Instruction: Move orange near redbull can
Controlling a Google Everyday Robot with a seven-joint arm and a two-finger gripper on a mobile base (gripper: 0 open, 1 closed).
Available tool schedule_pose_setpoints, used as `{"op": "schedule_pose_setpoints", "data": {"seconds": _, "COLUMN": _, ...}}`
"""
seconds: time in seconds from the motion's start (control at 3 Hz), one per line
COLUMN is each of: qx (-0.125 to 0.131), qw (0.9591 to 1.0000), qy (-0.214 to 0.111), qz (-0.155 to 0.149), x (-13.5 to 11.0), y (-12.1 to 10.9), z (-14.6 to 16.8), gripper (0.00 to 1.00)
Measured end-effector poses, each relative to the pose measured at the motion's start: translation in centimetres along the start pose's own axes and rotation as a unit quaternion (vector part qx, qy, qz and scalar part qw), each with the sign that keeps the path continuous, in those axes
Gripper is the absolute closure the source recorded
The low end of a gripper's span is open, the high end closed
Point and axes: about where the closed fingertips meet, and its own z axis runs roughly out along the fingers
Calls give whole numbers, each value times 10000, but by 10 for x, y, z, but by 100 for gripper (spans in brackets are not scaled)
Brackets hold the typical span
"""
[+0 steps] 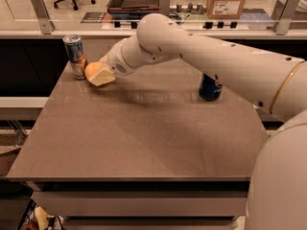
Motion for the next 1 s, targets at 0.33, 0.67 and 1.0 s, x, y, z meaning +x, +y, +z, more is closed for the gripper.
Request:
{"op": "schedule_pose_setpoints", "data": {"seconds": 0.33, "qx": -15, "qw": 10000, "qy": -1, "qz": -6, "x": -1, "y": 1, "z": 1, "gripper": 13}}
{"op": "schedule_pose_setpoints", "data": {"seconds": 0.67, "qx": -30, "qw": 10000, "qy": -2, "qz": -12, "x": -1, "y": 3, "z": 3, "gripper": 0}}
{"op": "schedule_pose_setpoints", "data": {"seconds": 1.0, "qx": -31, "qw": 10000, "qy": -2, "qz": -12, "x": -1, "y": 3, "z": 3, "gripper": 0}}
